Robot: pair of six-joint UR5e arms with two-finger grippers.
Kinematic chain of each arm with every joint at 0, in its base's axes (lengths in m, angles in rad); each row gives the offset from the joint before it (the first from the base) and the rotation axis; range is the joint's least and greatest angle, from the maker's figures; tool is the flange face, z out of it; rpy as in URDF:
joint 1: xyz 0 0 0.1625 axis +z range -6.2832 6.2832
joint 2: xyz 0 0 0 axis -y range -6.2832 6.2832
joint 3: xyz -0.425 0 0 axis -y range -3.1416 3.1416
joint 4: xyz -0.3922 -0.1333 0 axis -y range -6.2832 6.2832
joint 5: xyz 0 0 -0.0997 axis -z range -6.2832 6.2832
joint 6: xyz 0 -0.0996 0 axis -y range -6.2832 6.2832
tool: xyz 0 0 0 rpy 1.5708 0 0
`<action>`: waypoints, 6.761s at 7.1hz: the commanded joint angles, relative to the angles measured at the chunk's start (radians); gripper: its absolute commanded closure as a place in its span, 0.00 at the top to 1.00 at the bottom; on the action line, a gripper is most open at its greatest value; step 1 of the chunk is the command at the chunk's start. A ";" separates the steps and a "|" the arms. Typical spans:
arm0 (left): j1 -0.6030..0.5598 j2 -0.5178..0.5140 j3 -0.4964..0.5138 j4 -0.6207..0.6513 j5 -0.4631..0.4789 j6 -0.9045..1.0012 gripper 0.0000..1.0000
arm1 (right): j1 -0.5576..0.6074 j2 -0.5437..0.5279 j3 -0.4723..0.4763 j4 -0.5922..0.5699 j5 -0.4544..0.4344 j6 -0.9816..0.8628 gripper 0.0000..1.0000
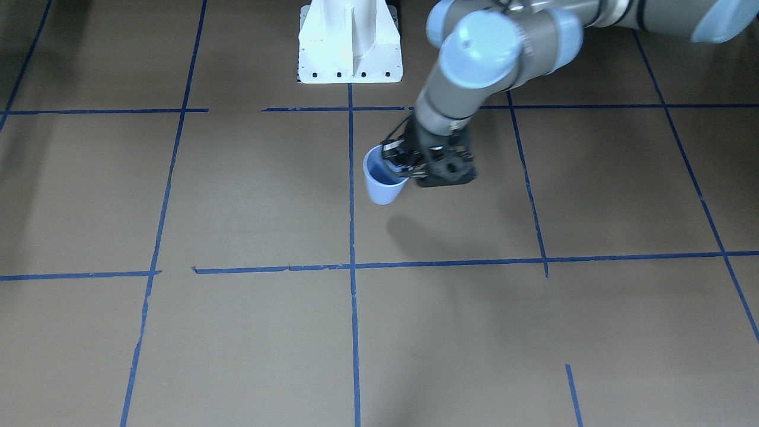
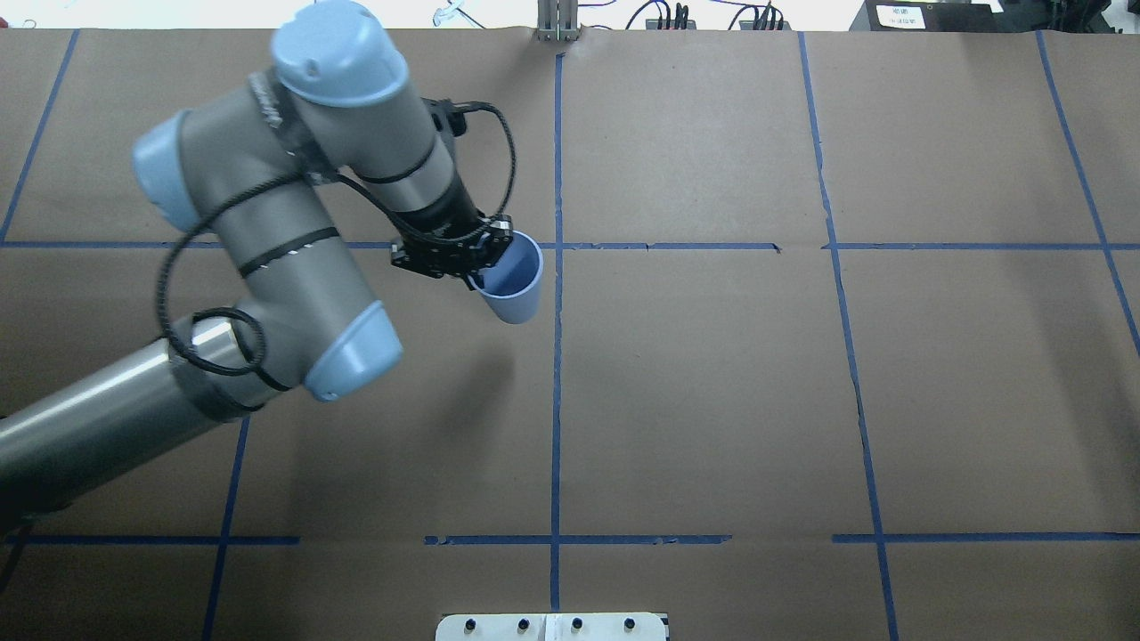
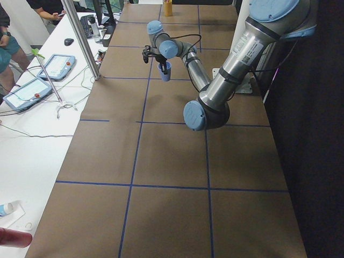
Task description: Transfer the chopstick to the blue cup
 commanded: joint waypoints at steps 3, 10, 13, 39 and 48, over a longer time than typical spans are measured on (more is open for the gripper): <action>0.067 -0.042 0.135 -0.120 0.065 -0.023 0.02 | 0.000 0.000 0.001 0.001 0.000 0.000 1.00; 0.055 -0.056 0.135 -0.143 0.116 -0.012 1.00 | 0.000 0.009 -0.008 -0.001 0.009 -0.001 1.00; 0.001 -0.001 -0.102 0.135 0.110 0.124 1.00 | 0.000 0.003 -0.008 0.002 0.002 -0.004 1.00; -0.097 0.220 -0.342 0.200 0.108 0.342 1.00 | 0.146 0.135 -0.545 0.459 -0.195 -0.029 0.24; -0.096 0.231 -0.347 0.199 0.107 0.339 1.00 | 0.264 0.133 -0.268 0.218 -0.138 -0.024 0.00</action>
